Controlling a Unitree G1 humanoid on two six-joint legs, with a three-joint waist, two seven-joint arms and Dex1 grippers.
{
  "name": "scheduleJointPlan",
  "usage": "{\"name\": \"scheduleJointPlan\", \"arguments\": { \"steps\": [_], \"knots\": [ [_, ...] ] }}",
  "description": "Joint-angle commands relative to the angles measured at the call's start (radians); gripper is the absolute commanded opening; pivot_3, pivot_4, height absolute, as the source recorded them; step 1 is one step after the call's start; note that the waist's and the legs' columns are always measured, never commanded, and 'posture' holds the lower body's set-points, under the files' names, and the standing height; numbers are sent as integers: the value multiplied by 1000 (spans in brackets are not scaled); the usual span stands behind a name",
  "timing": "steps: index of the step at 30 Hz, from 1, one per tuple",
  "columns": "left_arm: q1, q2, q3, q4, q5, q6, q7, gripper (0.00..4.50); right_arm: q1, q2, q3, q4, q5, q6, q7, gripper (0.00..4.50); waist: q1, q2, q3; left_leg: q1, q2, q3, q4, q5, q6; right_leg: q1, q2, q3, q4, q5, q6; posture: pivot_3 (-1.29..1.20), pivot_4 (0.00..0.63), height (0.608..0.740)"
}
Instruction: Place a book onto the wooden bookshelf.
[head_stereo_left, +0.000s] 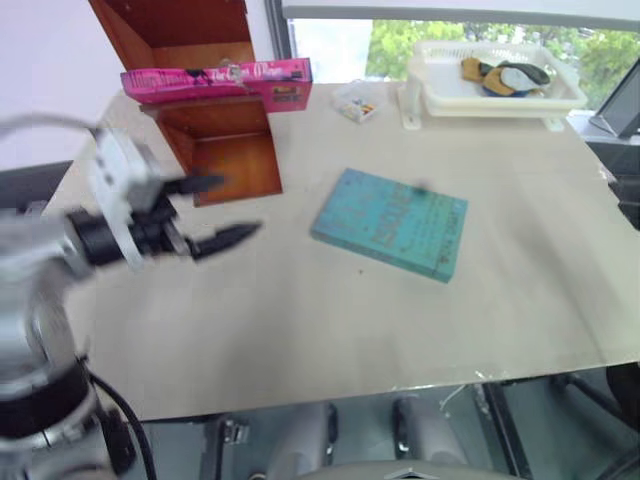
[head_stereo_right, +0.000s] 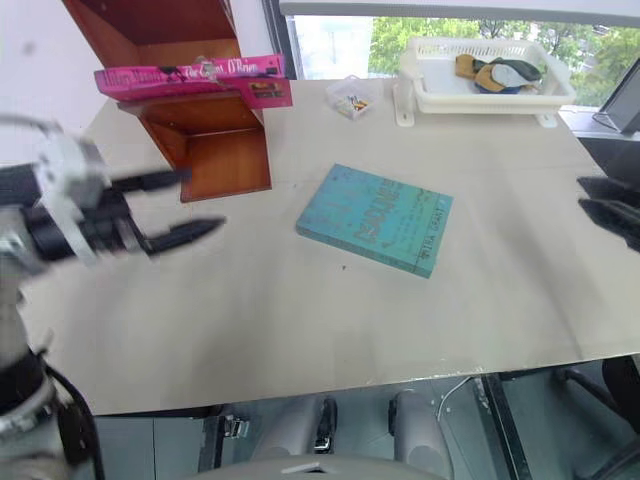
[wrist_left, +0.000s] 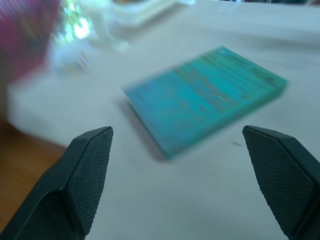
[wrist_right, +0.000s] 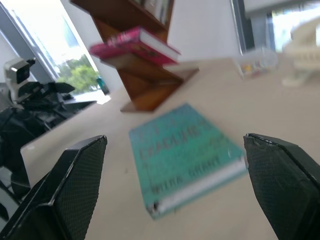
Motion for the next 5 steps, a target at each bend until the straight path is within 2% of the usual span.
{"name": "scheduleJointPlan", "arguments": {
  "steps": [1, 3, 5],
  "knots": [
    [159, -46, 39, 2, -22, -54, 45, 4445, 77, -20, -32, -27, -54, -58, 46, 4500, 0, 0, 1, 1, 0, 0, 0, 0, 0, 0, 0, 0, 0, 0, 0, 0, 150, 740],
    [235, -52, 50, 85, 0, -132, 79, 4445, 130, -7, -8, -4, -120, -134, 37, 4500, -1, 2, -1, 2, 0, 0, 0, 0, 0, 2, 0, 0, -1, 0, -1, 0, 150, 740],
    [279, -47, 45, 130, -4, -194, 92, 4445, 149, 9, 1, 20, -154, -176, 29, 4500, -1, 2, -1, 12, 0, 1, -1, -1, 1, 12, 0, 0, -3, -2, -5, 0, 150, 740]
  ]
}}
